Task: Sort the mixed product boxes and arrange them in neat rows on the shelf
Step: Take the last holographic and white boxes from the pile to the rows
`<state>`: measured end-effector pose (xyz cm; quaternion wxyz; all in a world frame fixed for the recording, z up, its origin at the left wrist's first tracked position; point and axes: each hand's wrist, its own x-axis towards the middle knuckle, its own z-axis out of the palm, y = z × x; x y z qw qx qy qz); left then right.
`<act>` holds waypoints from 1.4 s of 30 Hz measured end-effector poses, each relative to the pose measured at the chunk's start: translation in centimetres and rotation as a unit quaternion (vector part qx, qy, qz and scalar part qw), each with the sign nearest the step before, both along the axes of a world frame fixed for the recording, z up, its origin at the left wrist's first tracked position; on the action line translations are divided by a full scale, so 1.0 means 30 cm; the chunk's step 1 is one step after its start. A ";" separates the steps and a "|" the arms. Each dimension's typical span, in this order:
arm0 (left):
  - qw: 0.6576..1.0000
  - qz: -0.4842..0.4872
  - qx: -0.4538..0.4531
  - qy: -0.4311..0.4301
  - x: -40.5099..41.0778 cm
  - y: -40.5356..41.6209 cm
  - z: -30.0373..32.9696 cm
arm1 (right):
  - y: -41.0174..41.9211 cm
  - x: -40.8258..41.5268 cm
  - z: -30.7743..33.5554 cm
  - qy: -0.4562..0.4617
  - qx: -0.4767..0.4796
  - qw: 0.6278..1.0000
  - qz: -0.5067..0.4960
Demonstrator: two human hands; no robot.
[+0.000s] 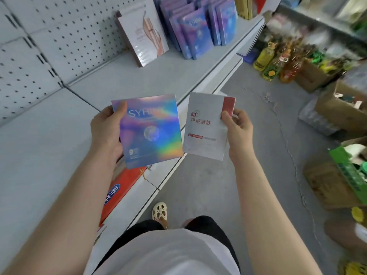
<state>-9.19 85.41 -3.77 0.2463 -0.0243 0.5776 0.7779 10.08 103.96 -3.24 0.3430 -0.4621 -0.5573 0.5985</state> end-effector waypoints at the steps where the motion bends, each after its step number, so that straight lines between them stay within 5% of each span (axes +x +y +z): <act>1: 1.000 0.011 -0.005 0.005 -0.029 0.044 0.013 | 0.048 -0.037 0.010 0.008 0.004 1.000 0.004; 11: 0.996 0.069 -0.033 0.047 -0.186 0.445 0.016 | 0.538 -0.310 -0.009 0.046 -0.011 0.998 0.051; 29: 0.990 0.081 -0.014 0.114 -0.191 1.722 0.064 | 1.848 -0.318 0.023 0.002 0.038 0.997 0.065; 42: 0.974 0.162 0.016 0.159 -0.545 2.187 0.139 | 2.407 -0.765 0.040 0.012 0.067 0.987 0.148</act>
